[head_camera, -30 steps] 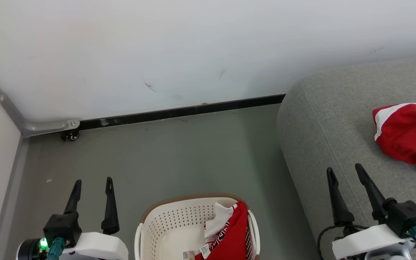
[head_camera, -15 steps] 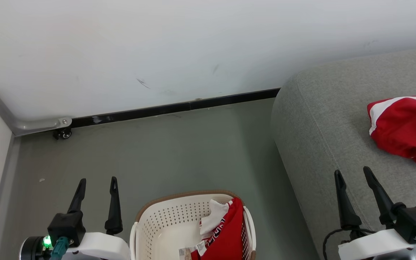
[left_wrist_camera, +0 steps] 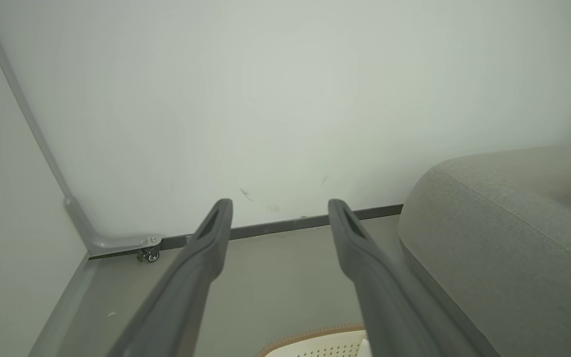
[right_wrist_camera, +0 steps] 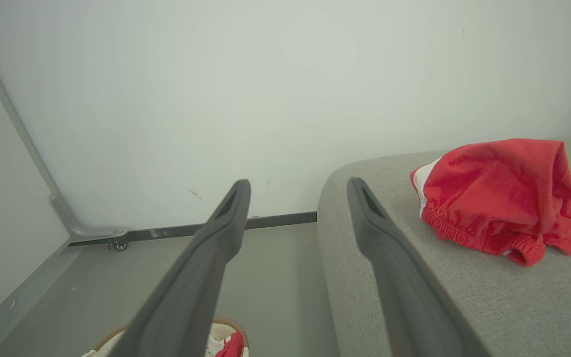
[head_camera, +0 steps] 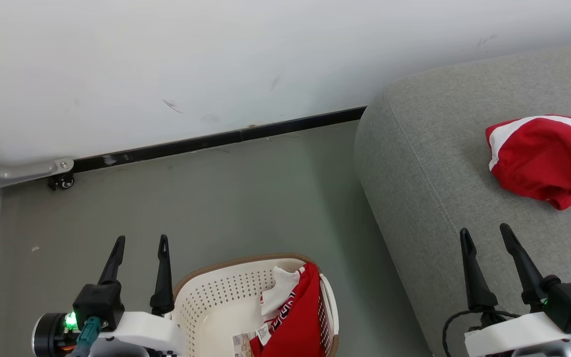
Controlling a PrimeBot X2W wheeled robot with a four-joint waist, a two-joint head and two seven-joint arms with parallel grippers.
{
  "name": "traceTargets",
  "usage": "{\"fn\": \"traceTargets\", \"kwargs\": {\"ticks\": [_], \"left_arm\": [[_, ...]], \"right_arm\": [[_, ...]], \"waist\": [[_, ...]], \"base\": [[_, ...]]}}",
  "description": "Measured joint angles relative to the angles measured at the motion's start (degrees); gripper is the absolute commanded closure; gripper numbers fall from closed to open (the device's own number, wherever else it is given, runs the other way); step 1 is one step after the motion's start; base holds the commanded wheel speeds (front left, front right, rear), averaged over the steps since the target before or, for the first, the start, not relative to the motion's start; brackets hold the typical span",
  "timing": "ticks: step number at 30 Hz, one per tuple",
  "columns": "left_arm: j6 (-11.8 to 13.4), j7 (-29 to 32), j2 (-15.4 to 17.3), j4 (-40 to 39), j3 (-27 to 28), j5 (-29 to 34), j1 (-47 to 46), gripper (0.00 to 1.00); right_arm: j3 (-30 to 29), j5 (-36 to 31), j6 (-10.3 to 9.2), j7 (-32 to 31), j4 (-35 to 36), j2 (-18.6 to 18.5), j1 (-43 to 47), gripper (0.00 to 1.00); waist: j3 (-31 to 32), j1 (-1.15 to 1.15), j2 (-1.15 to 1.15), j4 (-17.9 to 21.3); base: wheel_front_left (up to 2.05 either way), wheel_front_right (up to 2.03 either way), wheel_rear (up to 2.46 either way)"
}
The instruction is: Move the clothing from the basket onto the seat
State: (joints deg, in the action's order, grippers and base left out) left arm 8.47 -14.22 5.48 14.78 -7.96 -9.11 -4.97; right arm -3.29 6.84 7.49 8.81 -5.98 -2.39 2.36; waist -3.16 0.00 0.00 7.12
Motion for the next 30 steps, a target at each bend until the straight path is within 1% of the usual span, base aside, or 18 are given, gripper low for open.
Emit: {"fn": "traceTargets", "kwargs": {"ticks": [11,25,30], "left_arm": [[-1.5,0.0,0.1,1.2,-2.0,1.2,-2.7,0.0],[-3.0,0.1,0.1,4.7,-5.0,3.5,-7.3,0.0],[-3.3,0.1,0.1,6.2,-5.7,4.0,-9.2,0.0]], "right_arm": [[-0.2,0.3,0.0,0.0,1.0,0.0,0.0,0.0],[-1.5,-0.2,0.0,0.9,4.4,0.1,-0.4,0.0],[-1.5,-0.2,0.0,1.7,5.6,0.2,-2.9,0.0]], "waist": [[-2.6,0.0,0.0,2.0],[-8.0,0.0,0.0,4.0],[-10.1,0.0,0.0,4.7]], "base": [[0.0,0.0,0.0],[0.0,0.0,0.0],[0.0,0.0,0.0]]}}
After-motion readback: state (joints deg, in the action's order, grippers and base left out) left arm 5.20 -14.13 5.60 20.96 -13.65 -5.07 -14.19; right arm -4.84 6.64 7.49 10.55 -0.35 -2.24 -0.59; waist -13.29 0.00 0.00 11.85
